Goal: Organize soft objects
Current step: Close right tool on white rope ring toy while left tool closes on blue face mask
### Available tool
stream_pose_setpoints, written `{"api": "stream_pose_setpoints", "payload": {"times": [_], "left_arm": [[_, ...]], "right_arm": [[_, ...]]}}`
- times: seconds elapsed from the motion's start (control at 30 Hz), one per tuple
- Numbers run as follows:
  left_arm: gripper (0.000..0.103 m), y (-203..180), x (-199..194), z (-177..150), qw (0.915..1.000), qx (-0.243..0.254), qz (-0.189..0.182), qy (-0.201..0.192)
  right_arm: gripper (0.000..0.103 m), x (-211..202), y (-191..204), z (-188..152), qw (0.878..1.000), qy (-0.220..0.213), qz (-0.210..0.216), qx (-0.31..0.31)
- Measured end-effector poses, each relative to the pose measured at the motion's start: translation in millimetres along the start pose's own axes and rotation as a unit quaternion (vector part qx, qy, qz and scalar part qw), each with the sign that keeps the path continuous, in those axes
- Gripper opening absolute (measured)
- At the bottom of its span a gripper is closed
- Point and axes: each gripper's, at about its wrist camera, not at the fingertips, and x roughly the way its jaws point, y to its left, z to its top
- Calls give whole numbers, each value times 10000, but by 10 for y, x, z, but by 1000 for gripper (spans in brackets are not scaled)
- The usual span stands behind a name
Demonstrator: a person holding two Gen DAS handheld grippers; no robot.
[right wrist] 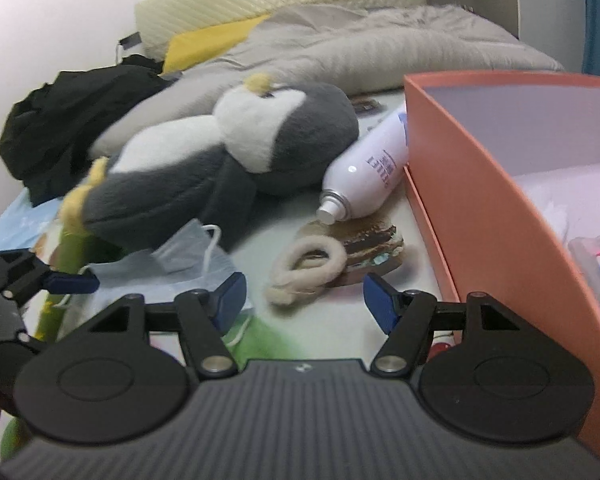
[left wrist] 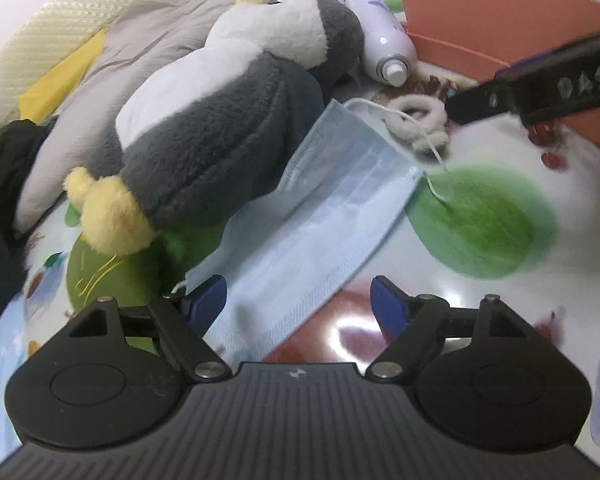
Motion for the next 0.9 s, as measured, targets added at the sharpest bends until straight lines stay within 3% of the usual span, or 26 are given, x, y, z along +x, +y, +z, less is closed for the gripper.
{"api": "stream_pose_setpoints", "payload": {"times": [0.4, 0.53, 0.63, 0.73, 0.9], "left_arm": [[82, 347, 261, 61, 9939, -797, -764, -24], [79, 402, 283, 30, 9905, -977, -969, -15], [72, 398, 261, 23, 9901, -946, -1039, -50], [58, 378, 238, 33, 9896, -968, -1060, -62], [32, 314, 214, 50, 9890, -998, -1090, -59]], "right_arm": [[67, 444, -57, 24, 9995, 229, 99, -177], [61, 499, -11, -3, 9987, 239, 130, -437], [50, 519, 9, -2, 9984, 222, 154, -492], [34, 519, 22, -2, 9984, 219, 156, -500], [33, 484, 19, -4, 9984, 198, 179, -501]]}}
